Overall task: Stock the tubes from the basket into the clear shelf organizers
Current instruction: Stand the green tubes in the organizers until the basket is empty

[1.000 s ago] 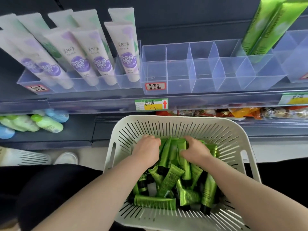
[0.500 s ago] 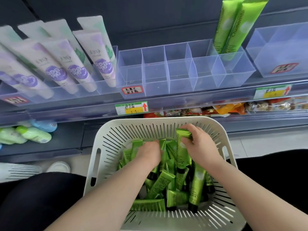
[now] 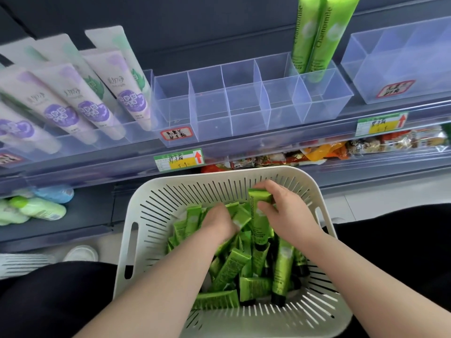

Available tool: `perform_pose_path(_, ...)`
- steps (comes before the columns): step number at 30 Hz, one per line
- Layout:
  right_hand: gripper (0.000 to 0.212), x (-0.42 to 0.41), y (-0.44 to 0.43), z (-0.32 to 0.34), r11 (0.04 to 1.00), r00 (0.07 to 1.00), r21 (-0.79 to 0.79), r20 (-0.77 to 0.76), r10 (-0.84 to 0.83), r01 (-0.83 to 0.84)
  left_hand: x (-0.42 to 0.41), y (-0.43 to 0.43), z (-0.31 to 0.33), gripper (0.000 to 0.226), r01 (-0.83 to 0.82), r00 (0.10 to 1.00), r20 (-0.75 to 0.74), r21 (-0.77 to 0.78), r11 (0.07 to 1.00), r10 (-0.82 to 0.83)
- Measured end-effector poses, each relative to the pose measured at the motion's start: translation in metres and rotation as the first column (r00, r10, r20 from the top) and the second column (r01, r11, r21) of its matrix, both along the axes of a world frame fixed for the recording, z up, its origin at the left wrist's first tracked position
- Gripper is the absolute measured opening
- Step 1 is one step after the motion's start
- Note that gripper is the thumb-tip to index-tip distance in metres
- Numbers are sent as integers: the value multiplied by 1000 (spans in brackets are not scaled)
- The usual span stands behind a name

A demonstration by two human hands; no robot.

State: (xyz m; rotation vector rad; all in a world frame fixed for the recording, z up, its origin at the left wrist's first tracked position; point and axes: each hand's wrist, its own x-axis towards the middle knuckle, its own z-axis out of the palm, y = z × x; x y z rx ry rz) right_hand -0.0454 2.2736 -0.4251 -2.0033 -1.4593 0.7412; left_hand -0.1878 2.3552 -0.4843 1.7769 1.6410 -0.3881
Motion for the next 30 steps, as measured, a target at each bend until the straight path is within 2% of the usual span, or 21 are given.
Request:
perform_pose_path(3,32,0,1,3,1000,1000,7,0,-6,6,4,-4,4,47,88,996,-19,-27,996,-89)
perform_pose_path(5,31,0,1,6,1000,1000,25,10,-15,15,2,-4,11,40,95,995,-9,17,995,-94)
perform_pose_path(8,28,-2,2,15,998,995,59,92,-27,22,-6,-5,25,35,90,989,106,137,987,-104)
perform_pose_path(11,26,-1,3,26,996,988,83,150,-29,17,-18,-6,46,46,118,957,229,255,960,-179)
perform_pose_path(13,25,-1,2,35,993,985,116,168,-34,15,-23,-7,61,38,111,932,298,308,945,-206)
perform_pose_path(19,25,2,-1,81,975,972,216,215,-93,46,-23,-1,120,13,-7,848,469,476,879,-248)
perform_pose_path(24,24,18,-3,130,947,944,316,298,-145,46,-7,12,181,19,-125,762,569,599,791,-311)
perform_pose_path(30,25,44,3,182,882,908,467,337,-251,70,28,27,246,7,-289,606,731,571,768,-315)
